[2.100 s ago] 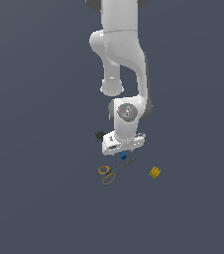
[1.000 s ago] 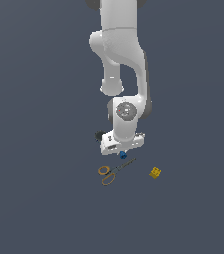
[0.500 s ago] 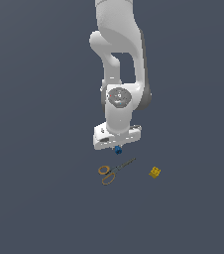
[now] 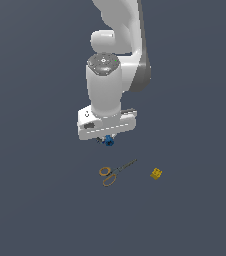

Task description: Pick up a designated object from a clutter of objects.

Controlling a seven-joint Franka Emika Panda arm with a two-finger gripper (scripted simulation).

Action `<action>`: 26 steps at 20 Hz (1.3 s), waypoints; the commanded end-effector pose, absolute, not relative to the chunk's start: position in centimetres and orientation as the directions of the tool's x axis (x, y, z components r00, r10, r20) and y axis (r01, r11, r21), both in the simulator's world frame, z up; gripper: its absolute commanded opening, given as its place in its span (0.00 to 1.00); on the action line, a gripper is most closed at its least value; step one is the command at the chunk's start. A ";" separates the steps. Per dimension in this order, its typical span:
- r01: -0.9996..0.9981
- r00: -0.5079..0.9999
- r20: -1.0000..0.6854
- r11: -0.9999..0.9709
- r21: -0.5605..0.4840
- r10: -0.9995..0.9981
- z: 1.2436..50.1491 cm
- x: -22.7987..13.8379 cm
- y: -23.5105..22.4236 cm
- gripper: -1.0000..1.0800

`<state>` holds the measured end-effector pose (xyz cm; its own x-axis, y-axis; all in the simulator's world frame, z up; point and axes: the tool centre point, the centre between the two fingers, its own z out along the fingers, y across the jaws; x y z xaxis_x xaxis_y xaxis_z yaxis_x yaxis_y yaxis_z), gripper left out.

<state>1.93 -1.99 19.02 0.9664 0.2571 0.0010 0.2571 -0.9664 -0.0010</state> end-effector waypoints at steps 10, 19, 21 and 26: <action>0.258 0.966 0.000 -0.966 -0.002 0.258 30.7 3.7 -6.7 0.00; 0.257 0.966 0.000 -0.966 0.000 0.257 36.6 4.9 -9.1 0.00; 0.257 0.966 0.000 -0.966 0.000 0.257 37.3 5.1 -9.5 0.00; 0.257 0.966 0.000 -0.966 0.000 0.257 38.3 5.3 -9.9 0.00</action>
